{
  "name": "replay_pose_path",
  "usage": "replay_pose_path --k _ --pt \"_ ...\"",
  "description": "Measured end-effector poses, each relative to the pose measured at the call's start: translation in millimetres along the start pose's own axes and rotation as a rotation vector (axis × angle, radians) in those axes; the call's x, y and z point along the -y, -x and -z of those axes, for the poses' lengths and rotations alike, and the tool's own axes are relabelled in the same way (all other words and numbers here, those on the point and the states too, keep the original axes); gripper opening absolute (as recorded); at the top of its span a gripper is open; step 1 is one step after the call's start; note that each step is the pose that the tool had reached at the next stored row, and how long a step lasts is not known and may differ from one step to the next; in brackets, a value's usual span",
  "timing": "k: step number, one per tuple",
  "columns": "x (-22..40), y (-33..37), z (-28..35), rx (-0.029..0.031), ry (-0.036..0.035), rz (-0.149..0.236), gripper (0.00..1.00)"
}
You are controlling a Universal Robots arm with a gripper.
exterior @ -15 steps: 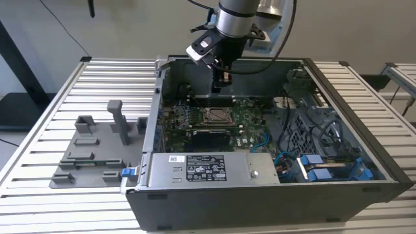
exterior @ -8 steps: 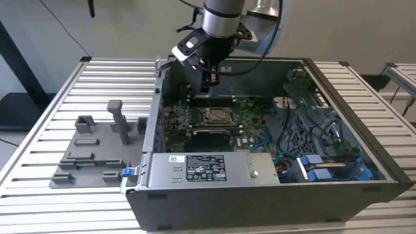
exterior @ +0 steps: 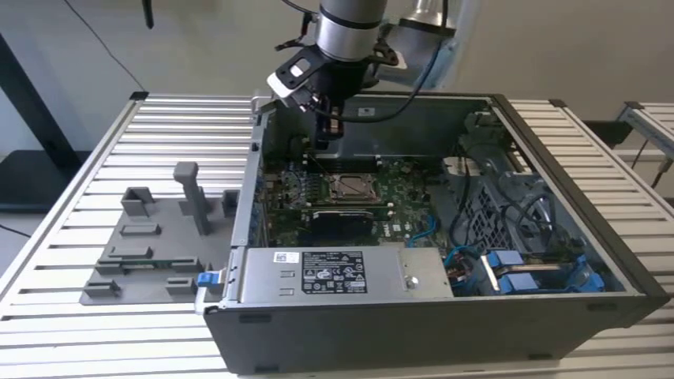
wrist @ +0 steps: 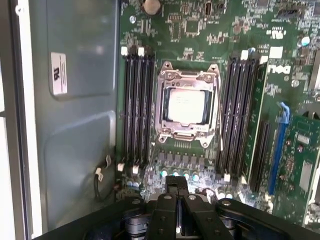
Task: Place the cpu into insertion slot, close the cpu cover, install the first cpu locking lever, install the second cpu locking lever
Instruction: 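Install the first cpu locking lever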
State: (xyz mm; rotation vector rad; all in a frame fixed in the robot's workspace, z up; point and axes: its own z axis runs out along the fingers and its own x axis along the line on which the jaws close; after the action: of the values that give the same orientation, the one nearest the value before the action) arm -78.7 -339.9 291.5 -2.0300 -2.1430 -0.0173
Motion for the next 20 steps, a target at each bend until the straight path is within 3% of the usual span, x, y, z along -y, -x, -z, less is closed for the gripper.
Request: replay_pose_path --k 7,9,12,13,17,20 --pt "9.5 -0.4 -1.2 -0.0188 -0.0444 0.0 0.11" --pt "11.5 -0.5 -1.5 -0.0288 -0.0532 0.0 0.11" --pt "14.4 -0.6 -2.0 -0.0471 -0.0605 0.002 0.11" --pt "15.6 -0.6 -2.3 -0.0507 -0.0622 0.002 0.11" --pt "24.0 0.4 -5.1 -0.0554 -0.0647 0.002 0.11" --pt "26.1 4.8 -5.4 -0.0605 -0.0644 0.003 0.11"
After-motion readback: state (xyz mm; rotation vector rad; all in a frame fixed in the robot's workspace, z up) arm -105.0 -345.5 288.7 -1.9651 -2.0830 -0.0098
